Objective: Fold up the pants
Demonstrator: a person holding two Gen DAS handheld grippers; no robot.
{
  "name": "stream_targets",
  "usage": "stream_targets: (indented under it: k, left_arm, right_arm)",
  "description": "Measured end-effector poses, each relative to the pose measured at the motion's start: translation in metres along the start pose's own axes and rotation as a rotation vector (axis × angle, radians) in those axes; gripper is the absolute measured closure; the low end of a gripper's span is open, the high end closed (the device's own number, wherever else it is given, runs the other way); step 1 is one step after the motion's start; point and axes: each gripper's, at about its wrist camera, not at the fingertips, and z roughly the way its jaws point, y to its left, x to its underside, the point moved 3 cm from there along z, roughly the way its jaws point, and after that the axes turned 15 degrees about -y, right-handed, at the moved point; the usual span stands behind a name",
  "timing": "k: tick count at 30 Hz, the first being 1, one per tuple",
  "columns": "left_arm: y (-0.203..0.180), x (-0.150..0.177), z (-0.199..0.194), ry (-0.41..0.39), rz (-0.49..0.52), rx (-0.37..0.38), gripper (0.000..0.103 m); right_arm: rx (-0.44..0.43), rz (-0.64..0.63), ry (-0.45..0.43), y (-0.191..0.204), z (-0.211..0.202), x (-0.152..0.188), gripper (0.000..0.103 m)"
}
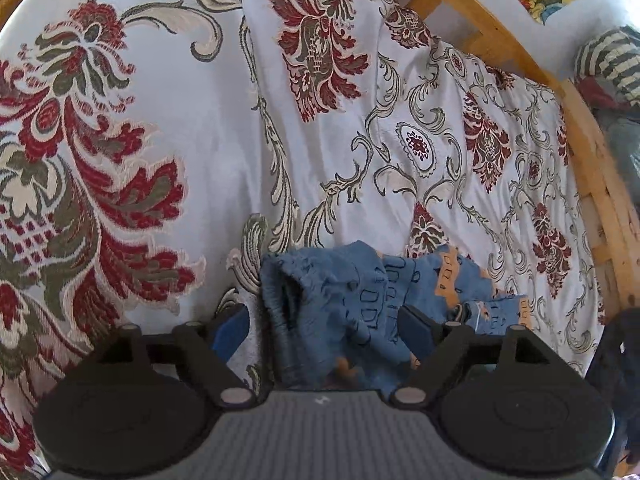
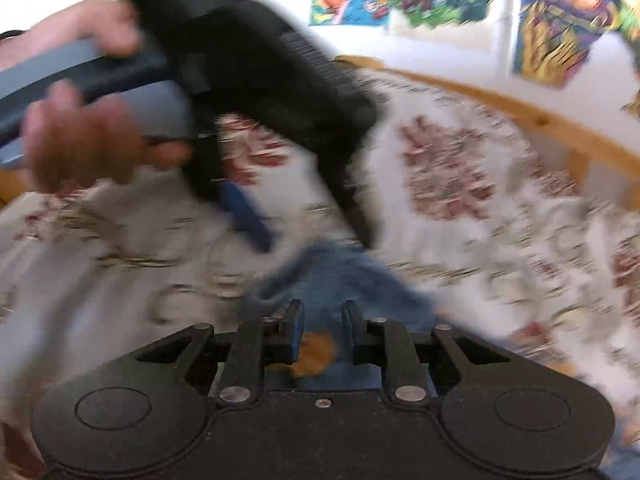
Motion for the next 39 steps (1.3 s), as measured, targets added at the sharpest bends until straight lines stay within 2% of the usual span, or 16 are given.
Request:
stream_targets:
  k: [4,6,10,13,15,16,20,22,26,27,31,32,34,35,37,39]
  left_arm:
    - [-0.007,0.003,0.006,0.008,0.043,-0.048,0.016]
    - [-0.014,0.007,0.010,0.010,0.097,-0.090,0.017]
    - [-0.028,0.017,0.018,0.008,0.208,-0.167,0.018]
    - [-0.038,0.023,0.026,0.014,0.258,-0.228,0.020]
    - [-0.044,0.026,0.032,0.024,0.321,-0.306,0.052]
    - [-0.044,0.028,0.036,0.047,0.348,-0.340,0.080]
    - [-0.028,0.023,0.035,0.082,0.260,-0.298,0.082]
    - [-0.021,0.018,0.032,0.090,0.210,-0.256,0.083]
    - [-0.003,0.010,0.030,0.109,0.133,-0.181,0.082]
    - [-0.001,0.010,0.028,0.110,0.123,-0.162,0.079]
    - [-0.002,0.010,0.030,0.120,0.117,-0.097,0.051]
    - [-0.007,0.011,0.033,0.130,0.138,-0.104,0.049]
    - [-0.014,0.014,0.038,0.135,0.193,-0.154,0.058]
    - [-0.016,0.016,0.040,0.136,0.226,-0.186,0.071]
    - [-0.015,0.016,0.042,0.134,0.257,-0.227,0.082]
    - [-0.013,0.016,0.039,0.123,0.236,-0.227,0.086]
  right_arm:
    - [-0.017,0.040,0.002,0.006,-0.011,0.003,0.080]
    - [0.022,0.090,0.000,-0.006,-0.030,0.004,0.080]
    - [0.202,0.114,0.047,-0.034,-0.049,0.020,0.077]
    - [0.220,0.093,0.054,-0.035,-0.035,0.029,0.077]
    - [0.221,0.049,0.035,-0.029,-0.026,0.026,0.078]
    - [0.218,0.037,0.020,-0.025,-0.022,0.023,0.078]
    - [0.176,-0.017,0.028,-0.009,-0.011,0.014,0.076]
    - [0.133,0.040,0.095,-0.005,0.003,0.018,0.076]
    - [0.090,0.101,0.087,0.009,0.011,0.011,0.083]
    - [0.074,0.109,0.076,0.013,0.012,0.007,0.087]
    - [0.057,0.114,0.054,0.020,0.012,0.002,0.086]
    - [0.053,0.136,0.058,0.015,0.009,0.006,0.085]
    - [0.055,0.159,0.060,0.003,-0.003,0.009,0.072]
    - [0.058,0.162,0.054,-0.003,-0.013,0.011,0.070]
    - [0.106,0.146,0.054,-0.016,-0.035,0.014,0.066]
    - [0.166,0.159,0.106,-0.030,-0.046,0.025,0.065]
